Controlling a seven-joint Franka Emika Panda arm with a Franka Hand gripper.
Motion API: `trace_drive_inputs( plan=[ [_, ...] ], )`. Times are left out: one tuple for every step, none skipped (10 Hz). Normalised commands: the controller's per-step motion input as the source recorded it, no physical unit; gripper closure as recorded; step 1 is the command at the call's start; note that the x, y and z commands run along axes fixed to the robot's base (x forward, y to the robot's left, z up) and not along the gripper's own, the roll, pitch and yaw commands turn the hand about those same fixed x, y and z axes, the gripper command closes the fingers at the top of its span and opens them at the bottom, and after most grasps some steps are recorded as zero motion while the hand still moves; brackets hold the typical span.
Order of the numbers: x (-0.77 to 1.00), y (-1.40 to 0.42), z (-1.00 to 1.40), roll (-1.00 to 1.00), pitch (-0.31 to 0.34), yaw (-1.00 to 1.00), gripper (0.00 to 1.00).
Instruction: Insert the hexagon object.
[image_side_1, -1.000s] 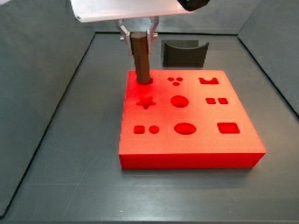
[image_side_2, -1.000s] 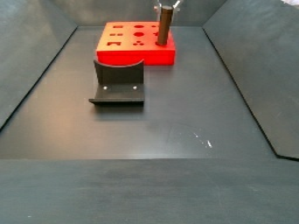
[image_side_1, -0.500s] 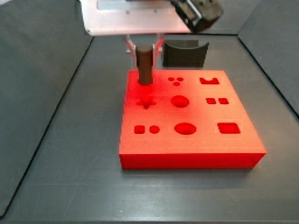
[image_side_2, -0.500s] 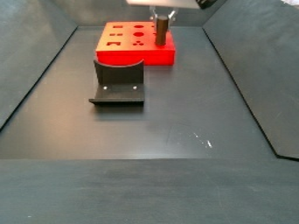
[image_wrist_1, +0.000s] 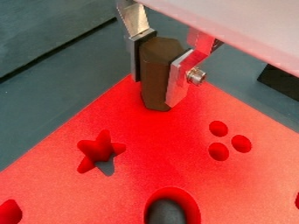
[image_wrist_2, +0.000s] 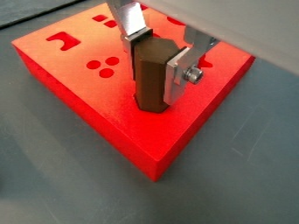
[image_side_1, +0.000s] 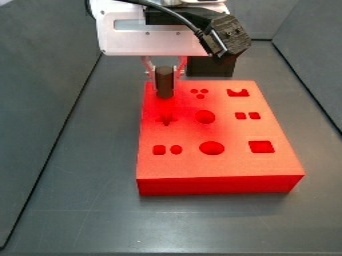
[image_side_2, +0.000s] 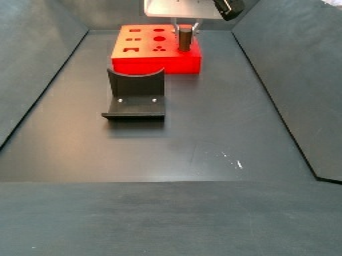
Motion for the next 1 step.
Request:
trace_drive_inputs(
  plan=[
    [0.00, 0.00, 0.00, 0.00, 0.000, 0.00, 1.00]
  ],
)
